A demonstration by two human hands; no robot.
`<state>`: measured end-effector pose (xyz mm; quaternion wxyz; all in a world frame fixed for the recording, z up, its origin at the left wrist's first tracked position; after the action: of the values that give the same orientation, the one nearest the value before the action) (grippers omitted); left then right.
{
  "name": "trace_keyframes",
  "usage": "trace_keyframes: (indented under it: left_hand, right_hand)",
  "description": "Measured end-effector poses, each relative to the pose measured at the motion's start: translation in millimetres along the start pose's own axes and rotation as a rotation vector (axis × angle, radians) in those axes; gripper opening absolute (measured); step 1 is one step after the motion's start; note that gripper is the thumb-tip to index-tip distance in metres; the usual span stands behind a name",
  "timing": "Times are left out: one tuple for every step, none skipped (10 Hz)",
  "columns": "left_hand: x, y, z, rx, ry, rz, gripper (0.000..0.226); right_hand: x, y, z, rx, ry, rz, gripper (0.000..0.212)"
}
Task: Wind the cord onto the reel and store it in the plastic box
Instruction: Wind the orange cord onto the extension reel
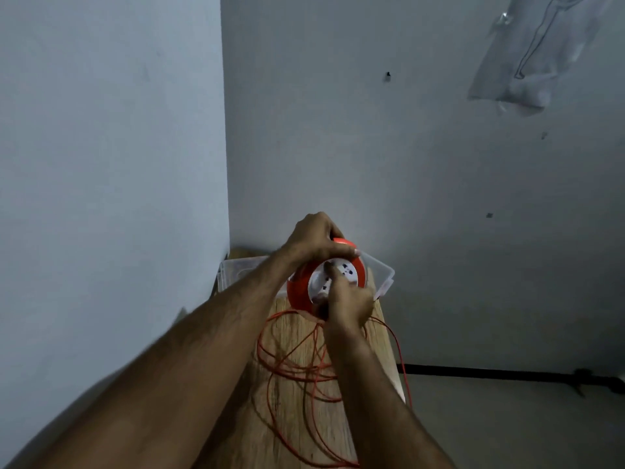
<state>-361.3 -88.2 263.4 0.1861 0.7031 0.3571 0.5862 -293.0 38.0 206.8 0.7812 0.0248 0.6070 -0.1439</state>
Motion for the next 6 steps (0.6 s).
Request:
trace_keyframes:
  left_hand:
    - [-5.1,0.0,1.7,-0.006,0.013,0.021,0.043]
    - [-12.7,10.2,-1.3,0.002,0.066,0.104,0.038]
    - [-14.7,19.7,-5.5,-0.024,0.092,0.133,0.036]
    - [-9.8,22.9,-5.9,-0.05,0.083,0.152,0.035]
    - [-5.1,21.2,-5.0,-0.094,0.073,0.16,0.035]
    - [-3.0,18.6,-5.2,-0.127,0.071,0.163,0.035]
  right_hand:
    - [-2.4,-5.7,10.1,-0.027,-0.425,-0.463,0.052]
    - [-11.2,4.9,10.6,-0.147,-0.242,-0.259,0.027]
    - [-30.9,25.5,8.1,-0.13,0.84,0.503,0.022]
    - [-28.7,22.1,5.7,-0.405,1.486,1.124,0.055]
    - [-35.1,25.2,1.0,-0.583,1.571,1.326,0.068]
    - [-41.2,25.3,-4.5,-0.563,1.628,1.449,0.066]
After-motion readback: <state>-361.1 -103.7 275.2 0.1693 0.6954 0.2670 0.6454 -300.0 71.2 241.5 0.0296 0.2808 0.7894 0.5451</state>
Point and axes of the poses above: each hand's wrist, its own z-axis away from the middle knuckle, its own y-axis out of the back of the hand, x = y × z, the point moved 4 cm from there along -z, towards the middle knuckle, and after that the axes turned 3 degrees about x, right-handed, at the moved point
